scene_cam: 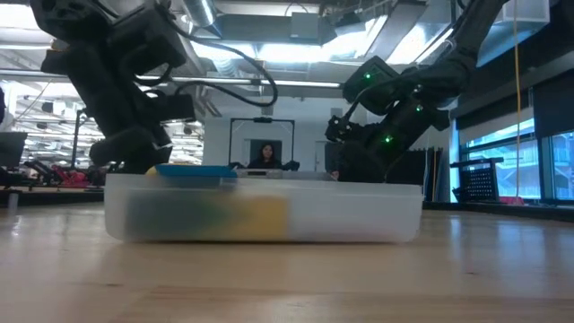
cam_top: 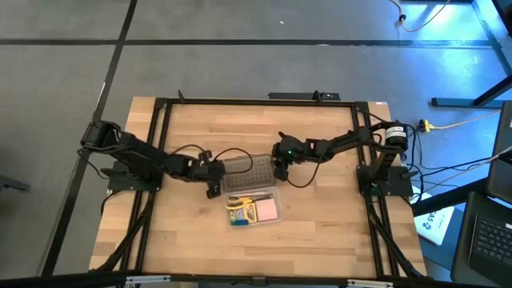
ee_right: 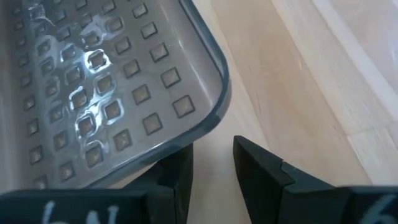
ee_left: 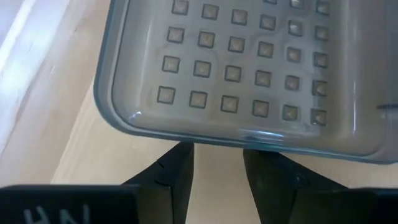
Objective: Pack school essentials
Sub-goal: Close the transparent supply box
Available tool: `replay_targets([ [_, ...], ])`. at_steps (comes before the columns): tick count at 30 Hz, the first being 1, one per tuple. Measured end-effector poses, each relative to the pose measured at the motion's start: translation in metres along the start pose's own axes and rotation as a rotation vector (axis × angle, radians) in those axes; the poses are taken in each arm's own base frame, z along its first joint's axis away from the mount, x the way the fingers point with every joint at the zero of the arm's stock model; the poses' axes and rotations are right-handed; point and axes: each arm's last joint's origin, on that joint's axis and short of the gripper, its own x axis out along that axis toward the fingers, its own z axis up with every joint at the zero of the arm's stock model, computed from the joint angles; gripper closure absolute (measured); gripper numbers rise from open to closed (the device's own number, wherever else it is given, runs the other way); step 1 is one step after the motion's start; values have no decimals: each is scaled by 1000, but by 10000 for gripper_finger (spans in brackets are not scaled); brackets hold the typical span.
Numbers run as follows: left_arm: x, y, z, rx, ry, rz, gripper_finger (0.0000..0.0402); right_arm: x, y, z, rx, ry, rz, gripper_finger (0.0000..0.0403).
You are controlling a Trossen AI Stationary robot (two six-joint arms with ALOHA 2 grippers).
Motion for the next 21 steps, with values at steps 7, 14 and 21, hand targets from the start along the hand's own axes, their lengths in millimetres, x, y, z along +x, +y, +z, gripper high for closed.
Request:
replay_targets([
  [7,-3,-7,-2,55,-32,38,266,0,0,0,-25,-3,1,285],
  [14,-7,-13,-3,106,-52,52,266,0,1,1,-52,-8,4,285],
  [21,-9,-18,-5,130,-60,51,266,-1,5,3,-109,-34,11,285],
])
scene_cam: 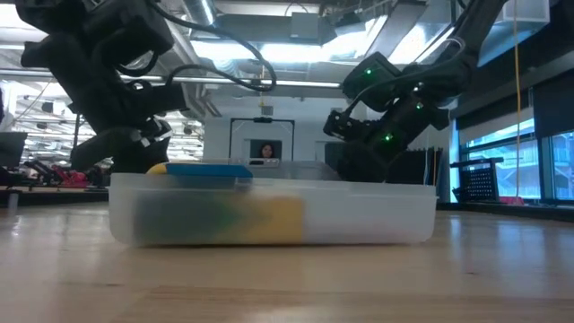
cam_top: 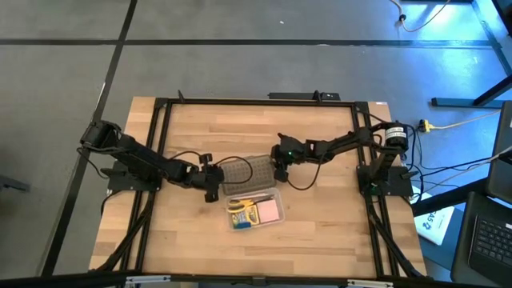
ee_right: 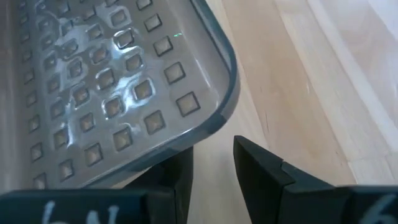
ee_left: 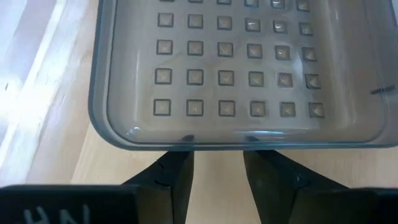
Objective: Pack school essentials
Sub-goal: Close the transparent supply box
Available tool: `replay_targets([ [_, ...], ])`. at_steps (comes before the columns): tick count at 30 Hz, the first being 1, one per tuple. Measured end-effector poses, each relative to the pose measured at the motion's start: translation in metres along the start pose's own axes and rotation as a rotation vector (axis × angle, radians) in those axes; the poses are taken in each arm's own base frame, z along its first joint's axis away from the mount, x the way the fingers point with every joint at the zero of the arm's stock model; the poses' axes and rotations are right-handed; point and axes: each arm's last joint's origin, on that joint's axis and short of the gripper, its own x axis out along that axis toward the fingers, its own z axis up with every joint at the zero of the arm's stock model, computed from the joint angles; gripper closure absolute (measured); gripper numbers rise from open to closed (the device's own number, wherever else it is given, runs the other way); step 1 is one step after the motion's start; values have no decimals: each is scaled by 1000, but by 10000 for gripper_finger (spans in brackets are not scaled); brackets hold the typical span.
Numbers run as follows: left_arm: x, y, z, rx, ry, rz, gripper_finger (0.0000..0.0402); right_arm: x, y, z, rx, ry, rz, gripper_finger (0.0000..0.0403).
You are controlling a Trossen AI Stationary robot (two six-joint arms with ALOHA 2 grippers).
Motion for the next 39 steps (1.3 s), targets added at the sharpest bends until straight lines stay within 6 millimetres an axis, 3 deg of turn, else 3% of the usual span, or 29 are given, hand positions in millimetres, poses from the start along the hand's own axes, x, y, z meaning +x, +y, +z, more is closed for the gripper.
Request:
replay_targets([
  [18,-11,-14,6,160,-53,15,266,-1,8,3,-114,-19,18,285],
  [29,-12,-15,7,177,-62,22,266,-30,7,26,-166,-119,8,285],
  [39,-14,-18,6,209,-67,25,266,-32,9,25,-199,-95,62,285],
])
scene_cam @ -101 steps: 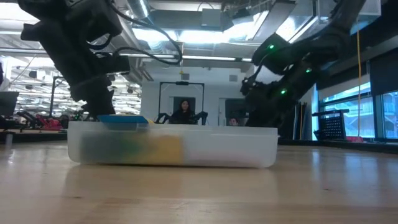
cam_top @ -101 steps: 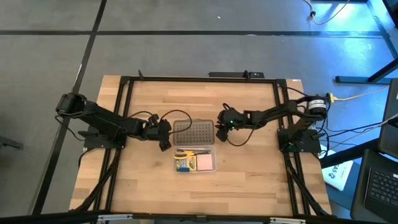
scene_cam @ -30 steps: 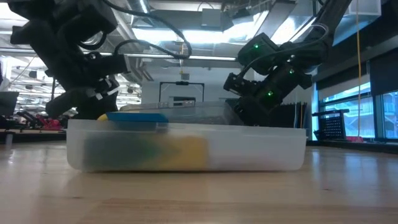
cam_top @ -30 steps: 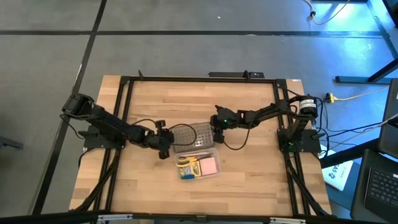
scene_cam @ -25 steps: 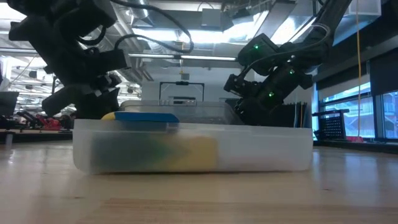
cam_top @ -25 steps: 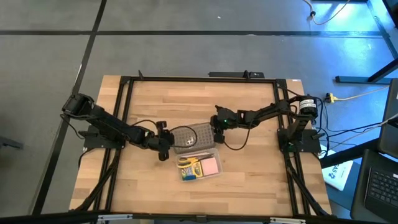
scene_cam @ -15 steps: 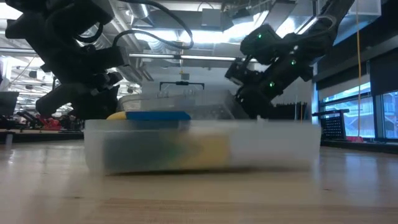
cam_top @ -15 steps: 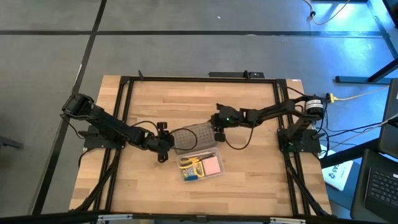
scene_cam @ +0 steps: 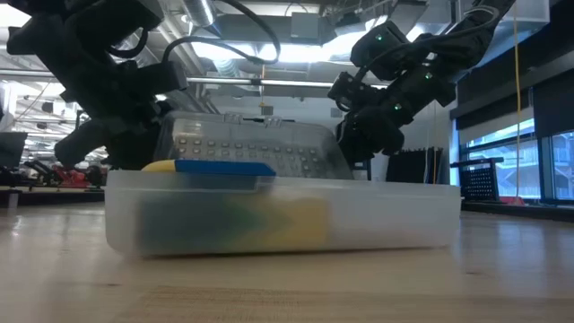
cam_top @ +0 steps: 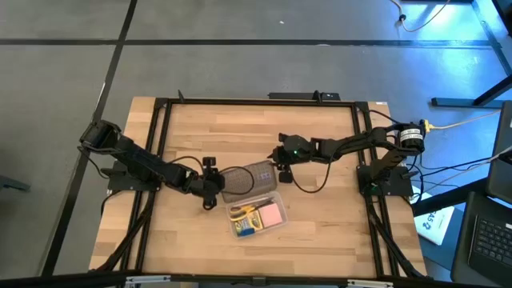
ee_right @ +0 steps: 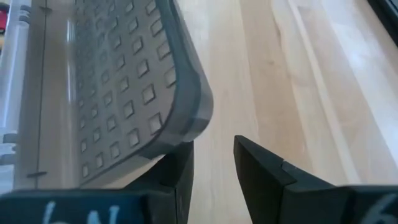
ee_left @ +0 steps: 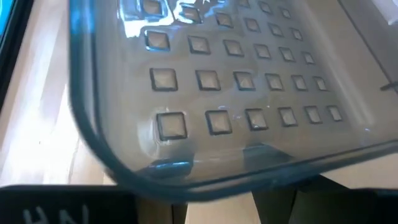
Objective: Pack school essentials
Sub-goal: Close the transparent supply box
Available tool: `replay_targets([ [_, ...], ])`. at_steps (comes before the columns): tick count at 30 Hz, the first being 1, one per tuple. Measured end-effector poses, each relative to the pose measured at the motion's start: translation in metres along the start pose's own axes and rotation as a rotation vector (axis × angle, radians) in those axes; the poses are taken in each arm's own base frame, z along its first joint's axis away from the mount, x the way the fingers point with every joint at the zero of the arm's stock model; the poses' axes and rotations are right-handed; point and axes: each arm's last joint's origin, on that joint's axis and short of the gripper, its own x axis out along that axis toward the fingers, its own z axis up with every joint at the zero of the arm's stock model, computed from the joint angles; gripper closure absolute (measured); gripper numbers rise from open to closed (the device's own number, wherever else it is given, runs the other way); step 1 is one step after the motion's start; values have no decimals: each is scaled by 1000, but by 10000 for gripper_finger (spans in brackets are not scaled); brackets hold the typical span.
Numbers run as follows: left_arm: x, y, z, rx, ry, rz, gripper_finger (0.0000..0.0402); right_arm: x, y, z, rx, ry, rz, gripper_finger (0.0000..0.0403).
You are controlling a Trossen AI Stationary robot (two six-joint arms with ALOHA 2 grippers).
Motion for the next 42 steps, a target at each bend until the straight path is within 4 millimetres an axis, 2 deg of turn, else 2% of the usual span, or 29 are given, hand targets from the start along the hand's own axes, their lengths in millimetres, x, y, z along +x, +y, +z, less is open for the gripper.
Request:
replay_targets([
  [10,-11,-6,21,101,-67,-8,266,-4,1,2,-7,-5,-10,285],
  [21,-27,-12,49,163,-161,-28,266,-25,-1,14,-4,-31,-19,285],
  [31,-35,-18,56,173,-202,-53,266,-29,7,16,-19,-25,9,285],
  [42,-38,-22,65,211,-301,-120,266,-43,7,24,-27,-55,-63,285],
])
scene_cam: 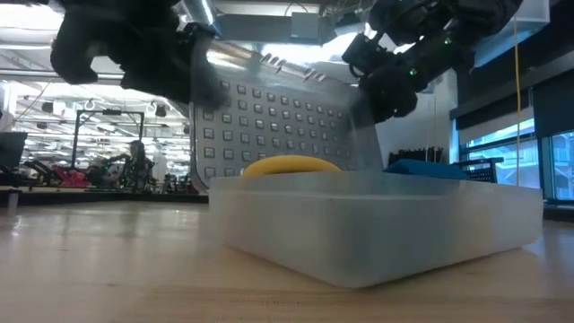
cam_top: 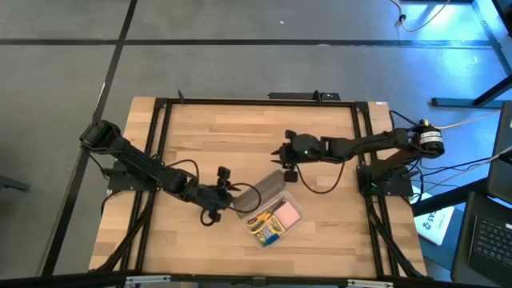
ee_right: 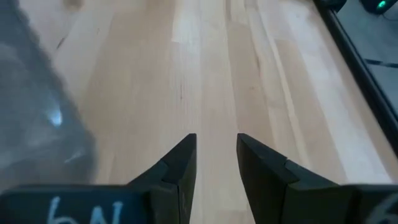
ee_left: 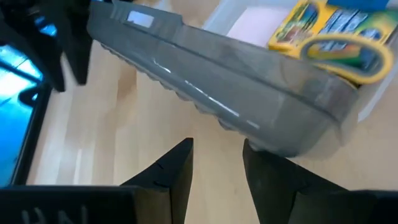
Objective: Pack school essentials
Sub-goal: Close the transparent supply box
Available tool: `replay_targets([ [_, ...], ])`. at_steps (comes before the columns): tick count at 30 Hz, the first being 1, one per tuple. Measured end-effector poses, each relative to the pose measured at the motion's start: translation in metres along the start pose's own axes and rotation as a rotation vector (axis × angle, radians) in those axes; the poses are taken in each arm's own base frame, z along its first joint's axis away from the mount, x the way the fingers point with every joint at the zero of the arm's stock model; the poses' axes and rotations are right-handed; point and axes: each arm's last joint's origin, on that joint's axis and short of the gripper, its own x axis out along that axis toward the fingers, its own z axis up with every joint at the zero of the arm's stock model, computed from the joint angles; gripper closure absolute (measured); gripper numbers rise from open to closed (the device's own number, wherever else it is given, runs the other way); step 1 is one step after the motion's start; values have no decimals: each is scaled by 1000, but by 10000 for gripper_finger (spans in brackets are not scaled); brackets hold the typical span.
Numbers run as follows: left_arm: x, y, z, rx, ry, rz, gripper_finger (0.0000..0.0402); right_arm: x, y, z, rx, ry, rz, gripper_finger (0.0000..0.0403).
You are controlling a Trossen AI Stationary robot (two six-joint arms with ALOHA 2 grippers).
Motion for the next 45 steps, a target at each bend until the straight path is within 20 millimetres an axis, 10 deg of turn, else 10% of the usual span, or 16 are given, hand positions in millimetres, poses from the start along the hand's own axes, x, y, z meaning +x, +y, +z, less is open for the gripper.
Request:
replay_targets([
  [31,11,-14,18,-45,-256,-313,266,-53,-6,27,12,-160,-26,285],
  [45,-29,-2,25,-56,-252,-132,266,-66,88,33,61,-153,299,285],
])
